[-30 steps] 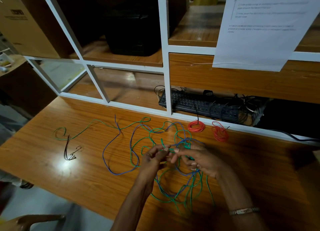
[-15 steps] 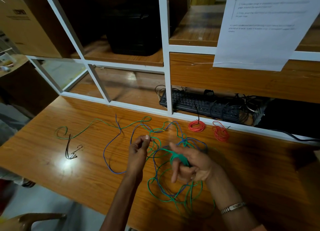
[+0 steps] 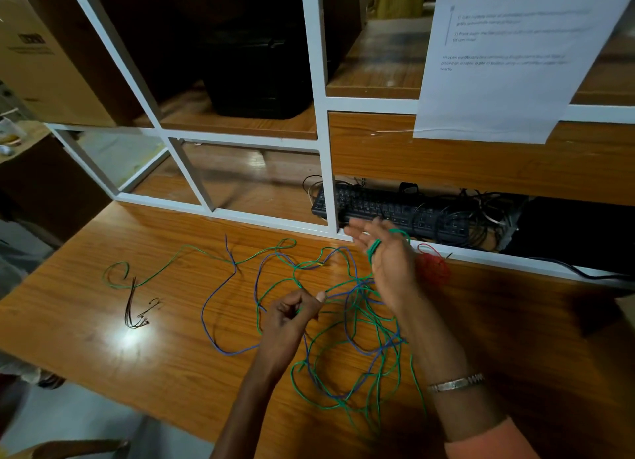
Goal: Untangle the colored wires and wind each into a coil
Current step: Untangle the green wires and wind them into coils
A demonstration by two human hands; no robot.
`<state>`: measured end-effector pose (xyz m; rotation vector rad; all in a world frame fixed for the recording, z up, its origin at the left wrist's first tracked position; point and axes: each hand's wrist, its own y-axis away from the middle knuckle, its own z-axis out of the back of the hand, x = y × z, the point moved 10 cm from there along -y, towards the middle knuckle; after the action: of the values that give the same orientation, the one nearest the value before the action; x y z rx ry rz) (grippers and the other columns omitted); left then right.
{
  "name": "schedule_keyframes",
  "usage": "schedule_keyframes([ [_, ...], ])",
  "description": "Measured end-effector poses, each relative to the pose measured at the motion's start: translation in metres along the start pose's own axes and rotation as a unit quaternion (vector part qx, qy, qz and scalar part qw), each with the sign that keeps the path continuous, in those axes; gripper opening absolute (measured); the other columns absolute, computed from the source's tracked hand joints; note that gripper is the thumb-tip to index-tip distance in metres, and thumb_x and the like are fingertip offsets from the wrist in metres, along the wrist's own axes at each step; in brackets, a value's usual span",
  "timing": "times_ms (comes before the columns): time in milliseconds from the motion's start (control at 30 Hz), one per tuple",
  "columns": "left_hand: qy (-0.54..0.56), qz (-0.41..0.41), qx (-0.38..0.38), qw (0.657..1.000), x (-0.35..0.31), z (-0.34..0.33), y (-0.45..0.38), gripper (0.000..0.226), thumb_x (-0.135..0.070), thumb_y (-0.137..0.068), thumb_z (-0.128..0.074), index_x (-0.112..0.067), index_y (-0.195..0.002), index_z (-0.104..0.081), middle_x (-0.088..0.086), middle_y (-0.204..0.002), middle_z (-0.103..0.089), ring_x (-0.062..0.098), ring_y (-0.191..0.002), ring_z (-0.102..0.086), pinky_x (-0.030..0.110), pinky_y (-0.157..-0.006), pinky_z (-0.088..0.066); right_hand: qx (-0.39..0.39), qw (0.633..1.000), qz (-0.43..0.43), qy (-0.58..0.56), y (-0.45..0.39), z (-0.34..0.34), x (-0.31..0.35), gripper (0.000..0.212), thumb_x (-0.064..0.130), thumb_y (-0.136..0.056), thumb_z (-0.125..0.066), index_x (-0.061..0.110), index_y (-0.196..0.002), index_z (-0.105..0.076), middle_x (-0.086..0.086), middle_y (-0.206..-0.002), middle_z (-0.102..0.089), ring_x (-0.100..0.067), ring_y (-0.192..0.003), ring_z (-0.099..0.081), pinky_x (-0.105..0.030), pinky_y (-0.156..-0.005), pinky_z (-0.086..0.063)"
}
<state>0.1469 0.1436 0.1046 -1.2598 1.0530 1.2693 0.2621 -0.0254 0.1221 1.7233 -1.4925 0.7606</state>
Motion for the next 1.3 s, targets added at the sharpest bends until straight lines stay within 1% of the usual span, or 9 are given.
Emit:
schedule_keyframes([
  [67,-0.003,-0.019,-0.004,1.0,-0.015,0.003,-0.003,0.038,-0.04,-0.094,-0.071,-0.019,-0.065,-0.057,0.002,-0.068,-0.049,0.019,-0.072,-0.044,0.043,-0.071,-0.035,-0.001,0.983,-0.039,0.181,0.004,0.005,-0.022,0.038,0.032,-0.109,-0.047,0.004,-0.134,-0.048,-0.016,-0.115,-0.074,-0.024,-0.099,-0.075,-0.034,-0.088,-0.058],
  [167,-0.016,-0.053,-0.024,0.998,-0.036,0.012,-0.009,0.031,-0.044,-0.094,-0.069,-0.022,-0.073,-0.067,0.017,-0.069,-0.048,0.021,-0.072,-0.043,0.04,-0.068,-0.036,0.12,0.935,-0.174,0.284,0.036,-0.013,-0.067,0.073,0.067,-0.1,-0.037,0.002,-0.114,-0.067,-0.024,-0.1,-0.076,-0.033,-0.089,-0.074,-0.044,-0.089,-0.057],
  [333,-0.025,-0.045,-0.053,0.997,-0.037,0.027,-0.018,0.03,-0.048,-0.088,-0.074,-0.019,-0.077,-0.071,0.034,-0.077,-0.048,0.023,-0.074,-0.048,0.035,-0.072,-0.045,0.277,0.866,-0.28,0.307,0.085,-0.043,-0.096,0.107,0.087,-0.09,-0.02,-0.005,-0.105,-0.072,-0.02,-0.062,-0.063,-0.018,-0.036,-0.044,-0.023,-0.042,-0.04],
  [600,-0.021,-0.01,-0.008,1.0,-0.02,0.017,-0.021,0.046,-0.042,-0.097,-0.072,-0.01,-0.069,-0.054,0.003,-0.065,-0.041,0.012,-0.063,-0.037,0.023,-0.061,-0.033,0.432,0.825,-0.353,-0.095,0.117,-0.087,-0.077,0.092,0.073,-0.097,-0.043,-0.009,-0.06,-0.066,-0.007,-0.027,-0.032,-0.018,-0.022,-0.01,-0.02,-0.034,-0.017],
  [800,-0.07,0.021,0.024,0.997,0.011,-0.001,-0.018,0.055,-0.038,-0.103,-0.063,0.0,-0.064,-0.054,0.003,-0.061,-0.038,0.012,-0.061,-0.036,0.028,-0.059,-0.029,0.259,0.883,-0.195,-0.34,0.062,-0.049,-0.025,0.065,0.048,-0.108,-0.036,0.002,-0.087,-0.077,0.002,-0.04,-0.05,-0.008,-0.03,-0.03,-0.021,-0.042,-0.029],
  [933,-0.074,0.039,0.029,0.996,0.025,-0.002,-0.013,0.055,-0.036,-0.099,-0.069,0.001,-0.063,-0.048,-0.002,-0.061,-0.037,0.012,-0.061,-0.035,0.027,-0.059,-0.031,0.132,0.914,-0.094,-0.373,0.029,0.004,0.003,0.065,0.047,-0.107,-0.039,-0.006,-0.142,-0.052,-0.012,-0.115,-0.073,-0.014,-0.086,-0.069,-0.023,-0.075,-0.051],
  [1133,-0.062,0.017,0.058,0.996,0.015,-0.021,-0.019,0.037,-0.024,-0.095,-0.076,-0.019,-0.069,-0.051,0.009,-0.068,-0.028,0.014,-0.063,-0.03,0.027,-0.061,-0.032,0.001,0.99,-0.092,0.104,0.02,0.045,-0.033,0.048,0.057,-0.102,-0.041,0.018,-0.121,-0.06,-0.016,-0.148,-0.055,-0.024,-0.136,-0.053,-0.04,-0.122,-0.03],
  [1233,-0.02,-0.002,0.036,0.999,-0.001,-0.022,-0.027,0.034,-0.031,-0.098,-0.068,-0.011,-0.076,-0.051,0.008,-0.071,-0.031,0.02,-0.068,-0.032,0.032,-0.064,-0.033,0.083,0.925,-0.207,0.307,0.037,0.038,-0.074,0.087,0.082,-0.087,-0.04,0.008,-0.124,-0.067,-0.018,-0.123,-0.072,-0.022,-0.109,-0.071,-0.037,-0.108,-0.047],
  [1300,0.002,-0.009,0.014,1.0,-0.009,-0.017,-0.036,0.037,-0.029,-0.101,-0.065,-0.003,-0.082,-0.048,0.01,-0.074,-0.035,0.024,-0.071,-0.035,0.039,-0.067,-0.038,0.142,0.883,-0.277,0.35,0.053,0.028,-0.091,0.104,0.084,-0.089,-0.023,-0.006,-0.117,-0.066,-0.029,-0.101,-0.074,-0.03,-0.08,-0.073,-0.03,-0.074,-0.057],
])
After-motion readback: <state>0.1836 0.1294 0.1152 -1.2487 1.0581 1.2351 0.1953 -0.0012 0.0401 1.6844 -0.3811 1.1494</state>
